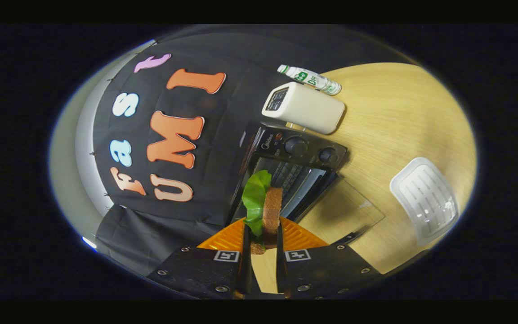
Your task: Open the toaster oven, put the food inside, and close the toaster oven door.
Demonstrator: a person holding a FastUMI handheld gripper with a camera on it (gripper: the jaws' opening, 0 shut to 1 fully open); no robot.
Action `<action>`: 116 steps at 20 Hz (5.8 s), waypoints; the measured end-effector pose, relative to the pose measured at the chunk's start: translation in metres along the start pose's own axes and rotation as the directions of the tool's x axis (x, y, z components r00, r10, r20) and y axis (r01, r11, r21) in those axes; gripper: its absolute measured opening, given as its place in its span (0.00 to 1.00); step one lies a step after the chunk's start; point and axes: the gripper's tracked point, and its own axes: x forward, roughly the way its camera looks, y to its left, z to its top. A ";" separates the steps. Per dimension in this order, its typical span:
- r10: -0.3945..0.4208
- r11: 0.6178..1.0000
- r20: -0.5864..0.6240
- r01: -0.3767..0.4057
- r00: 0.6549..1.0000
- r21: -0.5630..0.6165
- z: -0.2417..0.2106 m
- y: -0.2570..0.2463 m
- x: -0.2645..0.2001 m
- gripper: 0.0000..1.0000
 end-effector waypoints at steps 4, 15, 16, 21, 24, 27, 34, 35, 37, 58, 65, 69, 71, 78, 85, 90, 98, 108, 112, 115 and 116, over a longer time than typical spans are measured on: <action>0.037 0.997 0.033 -0.039 0.999 0.066 -0.012 0.005 0.037 0.22; 0.087 0.983 0.104 -0.103 0.991 0.152 -0.017 0.009 0.112 0.22; 0.087 0.982 0.112 -0.104 0.990 0.157 -0.017 0.010 0.118 0.22; 0.061 0.987 0.131 -0.080 0.990 0.141 -0.023 0.004 0.141 0.23; 0.017 0.991 0.139 -0.035 0.990 0.126 -0.024 -0.005 0.145 0.23; -0.040 0.992 0.138 0.023 0.990 0.123 -0.019 -0.015 0.142 0.29; -0.195 0.981 -0.014 0.195 0.981 0.014 -0.043 -0.030 0.128 0.69; -0.194 0.981 -0.025 0.194 0.981 -0.019 -0.046 -0.027 0.124 0.78; -0.195 0.980 -0.024 0.193 0.981 -0.049 -0.040 -0.022 0.118 0.92; -0.420 0.867 -0.077 0.376 0.904 -0.326 -0.044 -0.036 0.068 0.98; -0.512 0.683 -0.085 0.345 0.855 -0.644 -0.081 -0.060 0.002 0.98; -0.574 0.593 -0.116 0.315 0.810 -0.741 -0.109 -0.090 -0.018 0.98; -0.595 0.573 -0.129 0.306 0.794 -0.760 -0.114 -0.096 -0.024 0.98; -0.653 0.469 -0.068 0.331 0.755 -0.819 -0.111 -0.131 -0.011 0.98; -0.661 0.359 -0.008 0.307 0.750 -0.882 -0.116 -0.139 0.004 0.98; -0.637 0.339 0.020 0.303 0.771 -0.891 -0.110 -0.114 -0.001 0.97; -0.503 0.265 0.158 0.325 0.850 -0.908 -0.053 -0.033 0.033 0.97; -0.421 0.260 0.221 0.350 0.880 -0.900 -0.011 0.019 0.085 0.97; -0.403 0.256 0.235 0.356 0.884 -0.899 0.004 0.031 0.100 0.97; -0.404 0.249 0.226 0.345 0.886 -0.905 0.001 0.036 0.093 0.97; -0.399 0.249 0.220 0.336 0.890 -0.908 -0.001 0.039 0.087 0.97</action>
